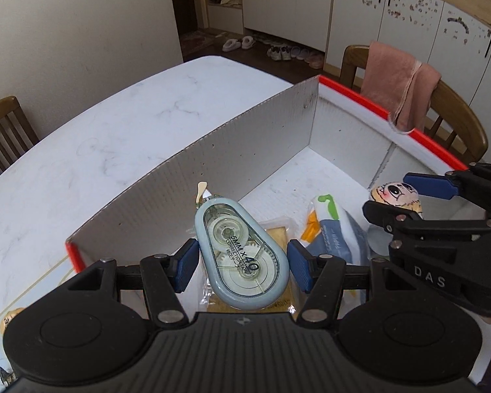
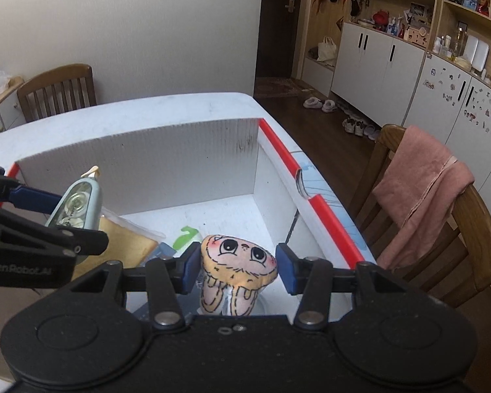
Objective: Organize objects
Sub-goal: 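Open both grippers to drop the tape and packet into the box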
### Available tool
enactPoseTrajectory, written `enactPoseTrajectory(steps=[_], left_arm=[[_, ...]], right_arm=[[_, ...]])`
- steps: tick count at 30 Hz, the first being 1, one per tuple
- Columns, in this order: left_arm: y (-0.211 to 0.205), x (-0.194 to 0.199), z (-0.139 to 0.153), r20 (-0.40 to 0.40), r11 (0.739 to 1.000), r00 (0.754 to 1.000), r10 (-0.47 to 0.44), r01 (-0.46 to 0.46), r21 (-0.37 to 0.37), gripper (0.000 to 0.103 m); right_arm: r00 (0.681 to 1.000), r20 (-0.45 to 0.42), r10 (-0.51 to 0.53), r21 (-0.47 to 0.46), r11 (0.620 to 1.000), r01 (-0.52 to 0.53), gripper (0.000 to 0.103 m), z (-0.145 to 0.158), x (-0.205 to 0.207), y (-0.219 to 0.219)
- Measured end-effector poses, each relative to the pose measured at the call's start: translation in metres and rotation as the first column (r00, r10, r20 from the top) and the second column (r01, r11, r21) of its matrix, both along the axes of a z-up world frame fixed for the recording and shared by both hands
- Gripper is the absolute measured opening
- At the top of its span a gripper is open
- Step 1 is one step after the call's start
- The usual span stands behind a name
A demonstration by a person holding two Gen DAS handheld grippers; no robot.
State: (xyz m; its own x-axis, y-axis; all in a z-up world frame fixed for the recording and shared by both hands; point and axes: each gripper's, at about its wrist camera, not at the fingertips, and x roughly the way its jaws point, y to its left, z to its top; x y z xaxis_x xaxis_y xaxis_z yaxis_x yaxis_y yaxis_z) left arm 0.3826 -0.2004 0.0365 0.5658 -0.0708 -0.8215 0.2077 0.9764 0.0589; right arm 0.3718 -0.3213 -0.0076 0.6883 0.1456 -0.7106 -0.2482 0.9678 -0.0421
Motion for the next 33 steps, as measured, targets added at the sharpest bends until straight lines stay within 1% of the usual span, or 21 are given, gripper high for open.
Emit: enactPoseTrajectory(steps=[3, 8, 15, 20, 22, 24, 28, 33], left_arm=[[-0.002, 0.006, -0.006, -0.025, 1.000, 1.000, -0.005, 0.006, 0.024, 0.059], [-0.006, 0.012, -0.015, -0.062, 0.999, 0.998, -0.023, 0.026, 0.042, 0.059], [-0.007, 0.018, -0.022, -0.108, 0.999, 0.994, -0.030, 0.035, 0.041, 0.059], [-0.006, 0.022, -0.022, -0.123, 0.999, 0.992, -0.019, 0.024, 0.037, 0.059], [-0.005, 0.022, -0.022, -0.123, 0.999, 0.992, -0.015, 0.019, 0.037, 0.059], [-0.004, 0.022, -0.021, -0.124, 0.999, 0.992, -0.015, 0.019, 0.033, 0.059], [-0.002, 0.020, -0.017, -0.113, 1.000, 0.994, -0.010, 0.012, 0.020, 0.059], [0.004, 0.011, -0.005, -0.090, 1.000, 0.996, -0.008, 0.007, -0.010, 0.059]], right_arm=[[1.000, -0.023, 0.003, -0.008, 1.000, -0.003, 0.048, -0.005, 0.004, 0.000], [0.999, -0.048, 0.011, -0.019, 1.000, -0.012, 0.048, -0.010, 0.006, 0.002], [0.997, -0.070, 0.020, -0.032, 0.999, -0.023, 0.049, -0.014, 0.006, 0.006], [0.997, -0.079, 0.019, -0.030, 0.999, -0.022, 0.053, -0.017, 0.007, 0.007], [0.997, -0.075, 0.017, -0.034, 0.999, -0.020, 0.059, -0.016, 0.007, 0.005], [0.997, -0.069, 0.018, -0.030, 0.999, -0.020, 0.062, -0.016, 0.006, 0.003], [0.998, -0.054, 0.020, -0.026, 0.999, -0.021, 0.062, -0.012, 0.002, 0.000], [0.999, -0.034, 0.017, 0.011, 1.000, -0.016, 0.063, 0.000, -0.007, -0.007]])
